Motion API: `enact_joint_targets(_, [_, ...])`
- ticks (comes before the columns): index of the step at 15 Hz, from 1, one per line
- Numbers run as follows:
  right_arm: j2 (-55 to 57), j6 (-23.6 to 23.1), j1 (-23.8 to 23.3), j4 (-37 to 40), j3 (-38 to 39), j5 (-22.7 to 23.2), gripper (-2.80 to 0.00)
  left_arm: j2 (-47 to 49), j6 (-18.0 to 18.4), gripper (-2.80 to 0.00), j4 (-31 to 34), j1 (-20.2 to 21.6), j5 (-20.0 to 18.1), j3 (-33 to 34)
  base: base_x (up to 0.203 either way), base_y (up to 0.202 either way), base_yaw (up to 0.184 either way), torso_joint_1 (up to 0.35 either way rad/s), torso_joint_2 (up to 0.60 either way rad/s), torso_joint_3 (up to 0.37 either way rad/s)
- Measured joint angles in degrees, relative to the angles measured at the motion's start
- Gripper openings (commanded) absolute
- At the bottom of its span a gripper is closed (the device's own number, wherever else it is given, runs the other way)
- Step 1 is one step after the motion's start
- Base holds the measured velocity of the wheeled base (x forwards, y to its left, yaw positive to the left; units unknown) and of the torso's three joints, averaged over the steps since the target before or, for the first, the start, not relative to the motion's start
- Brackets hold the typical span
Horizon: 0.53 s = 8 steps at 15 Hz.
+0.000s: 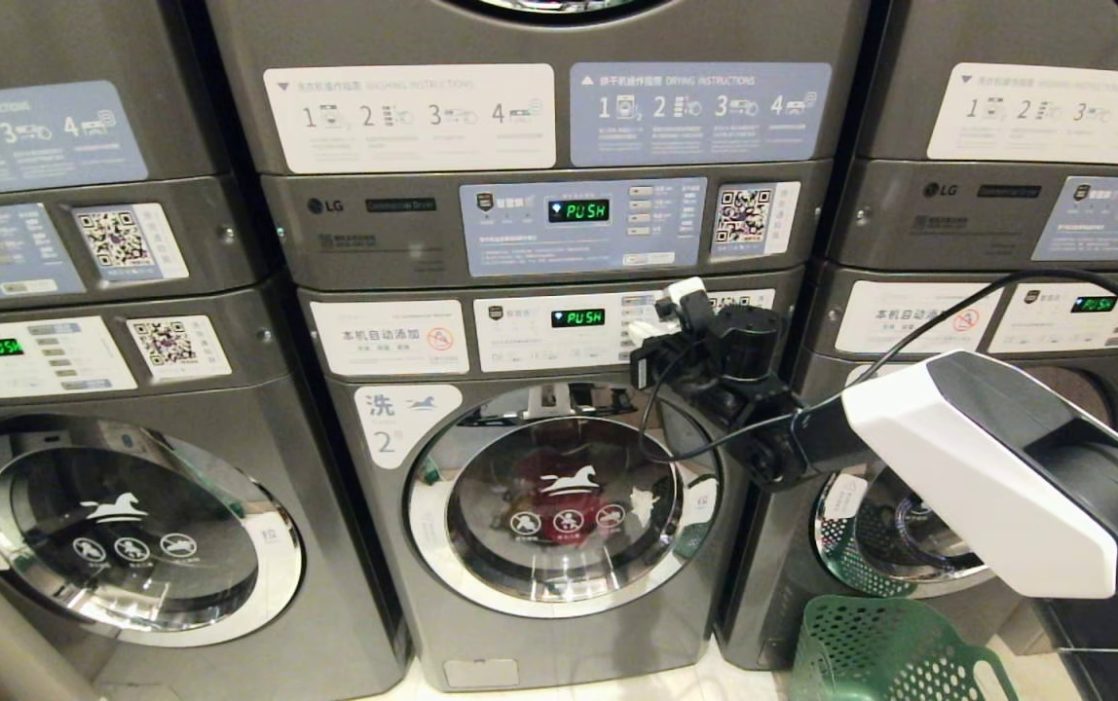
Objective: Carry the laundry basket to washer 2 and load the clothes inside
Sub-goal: Press the washing machine switch
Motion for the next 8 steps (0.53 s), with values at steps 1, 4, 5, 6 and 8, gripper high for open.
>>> enact_joint_targets(1, [-0.13, 0.0, -0.2, 0.01, 0.08, 0.02, -2.8, 0.0, 0.02, -2.8, 0.0, 0.0, 0.0, 0.0, 0.0, 0.0, 0.0, 0.0, 0.0, 0.0])
enact_joint_targets(4, [-0.32, -0.02, -0.62, 0.09, -0.17, 0.09, -2.8, 0.0, 0.0, -2.8, 0.0, 0.0, 0.0, 0.0, 0.0, 0.0, 0.0, 0.0, 0.0, 0.0])
enact_joint_targets(5, [-0.35, 0.0, -0.73, 0.05, -0.41, 0.04, -2.8, 0.0, 0.0, -2.8, 0.0, 0.0, 0.0, 0.0, 0.0, 0.0, 0.0, 0.0, 0.0, 0.0])
enact_joint_targets(6, [-0.37, -0.05, -0.81, 0.02, -0.54, 0.06, -2.8, 0.0, 0.0, -2.8, 0.0, 0.0, 0.0, 0.0, 0.0, 0.0, 0.0, 0.0, 0.0, 0.0])
enact_joint_targets(8, [-0.5, -0.06, -1.05, 0.0, -0.38, 0.08, -2.8, 0.0, 0.0, -2.8, 0.0, 0.0, 0.0, 0.0, 0.0, 0.0, 0.0, 0.0, 0.0, 0.0])
